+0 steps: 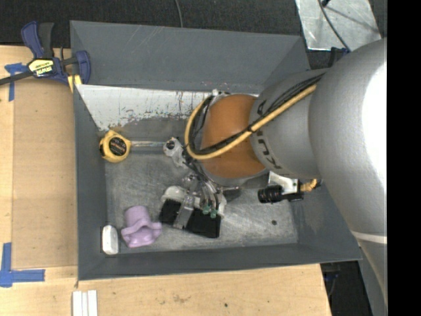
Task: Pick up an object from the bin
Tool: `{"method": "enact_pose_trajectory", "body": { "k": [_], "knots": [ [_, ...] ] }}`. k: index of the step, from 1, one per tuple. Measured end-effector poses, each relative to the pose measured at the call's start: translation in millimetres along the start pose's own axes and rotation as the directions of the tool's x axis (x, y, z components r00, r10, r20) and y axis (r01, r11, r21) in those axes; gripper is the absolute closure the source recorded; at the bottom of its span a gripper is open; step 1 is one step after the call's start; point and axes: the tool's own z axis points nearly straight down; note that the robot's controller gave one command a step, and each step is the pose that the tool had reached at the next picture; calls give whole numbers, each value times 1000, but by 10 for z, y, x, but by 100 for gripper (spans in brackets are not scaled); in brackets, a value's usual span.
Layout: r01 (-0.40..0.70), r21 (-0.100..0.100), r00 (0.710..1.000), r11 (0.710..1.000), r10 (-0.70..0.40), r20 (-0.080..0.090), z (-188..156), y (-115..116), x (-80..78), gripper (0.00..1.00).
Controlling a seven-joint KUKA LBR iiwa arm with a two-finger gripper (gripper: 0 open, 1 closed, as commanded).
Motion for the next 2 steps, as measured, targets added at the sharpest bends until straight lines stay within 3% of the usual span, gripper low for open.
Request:
{"method": "enact_pose_trajectory", "body": {
  "k": [1, 2],
  "knots": [
    [0, 0, 1000, 1000, 0, 0, 0, 0, 0, 100],
    [75, -2, 997, 997, -75, 4, -1729, 87, 31, 100]
  ]
}}
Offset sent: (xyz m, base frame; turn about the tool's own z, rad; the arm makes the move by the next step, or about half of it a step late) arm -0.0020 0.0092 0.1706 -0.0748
